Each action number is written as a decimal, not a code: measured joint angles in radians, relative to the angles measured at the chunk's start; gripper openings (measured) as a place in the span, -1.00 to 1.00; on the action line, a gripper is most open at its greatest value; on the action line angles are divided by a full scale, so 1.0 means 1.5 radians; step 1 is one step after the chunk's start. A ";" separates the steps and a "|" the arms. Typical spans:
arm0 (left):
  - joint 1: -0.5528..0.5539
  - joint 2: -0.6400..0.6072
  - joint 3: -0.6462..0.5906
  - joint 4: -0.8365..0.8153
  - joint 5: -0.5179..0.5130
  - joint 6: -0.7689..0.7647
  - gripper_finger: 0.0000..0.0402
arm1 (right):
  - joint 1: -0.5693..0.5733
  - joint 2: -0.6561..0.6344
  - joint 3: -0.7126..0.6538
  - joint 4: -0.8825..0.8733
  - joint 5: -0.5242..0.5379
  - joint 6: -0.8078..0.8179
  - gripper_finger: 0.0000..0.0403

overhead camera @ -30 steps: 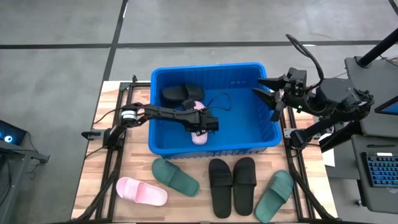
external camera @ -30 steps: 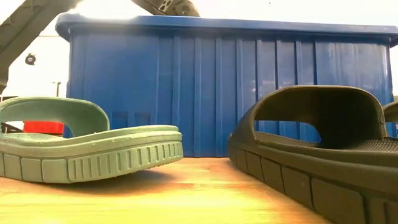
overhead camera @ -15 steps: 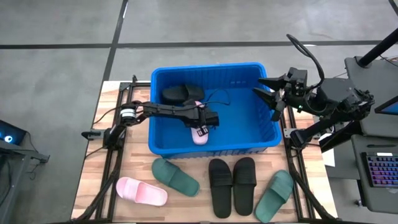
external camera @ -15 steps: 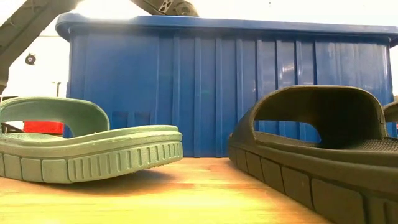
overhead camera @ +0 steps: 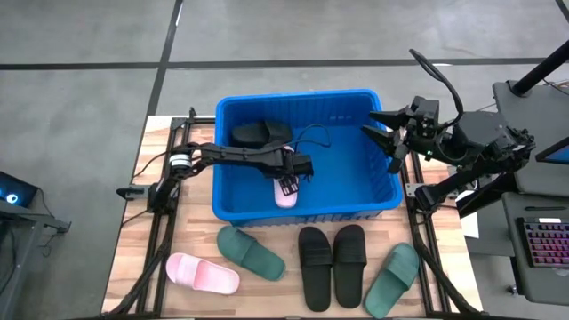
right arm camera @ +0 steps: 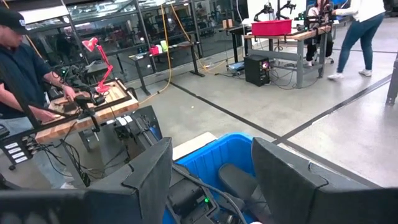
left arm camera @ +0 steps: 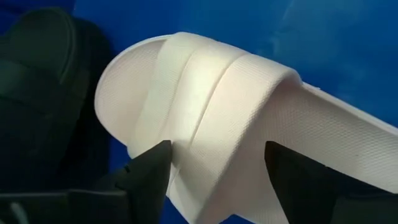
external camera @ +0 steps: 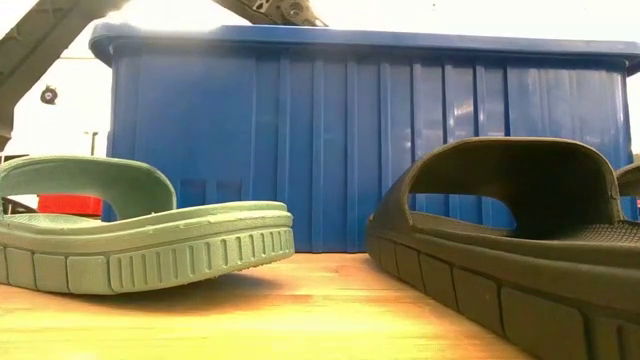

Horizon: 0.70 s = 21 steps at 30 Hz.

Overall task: Pick and place slides into bin
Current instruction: Put the pink slide into the blue container

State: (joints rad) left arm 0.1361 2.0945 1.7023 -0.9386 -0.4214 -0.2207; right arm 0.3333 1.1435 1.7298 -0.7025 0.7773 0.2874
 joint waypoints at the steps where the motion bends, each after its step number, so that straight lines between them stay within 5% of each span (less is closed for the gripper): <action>1: 0.000 0.000 0.001 0.000 0.003 0.000 0.23 | 0.000 0.000 0.000 0.000 0.000 0.000 0.04; 9: 0.002 -0.001 0.007 -0.033 0.029 0.004 0.44 | 0.000 -0.001 0.000 -0.001 0.000 0.000 0.04; 21: 0.008 -0.014 0.012 -0.040 0.108 0.187 0.49 | 0.000 -0.002 0.000 -0.002 0.000 0.000 0.04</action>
State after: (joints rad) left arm 0.1476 2.0735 1.7199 -0.9991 -0.2590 0.0596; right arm 0.3332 1.1412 1.7298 -0.7057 0.7769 0.2874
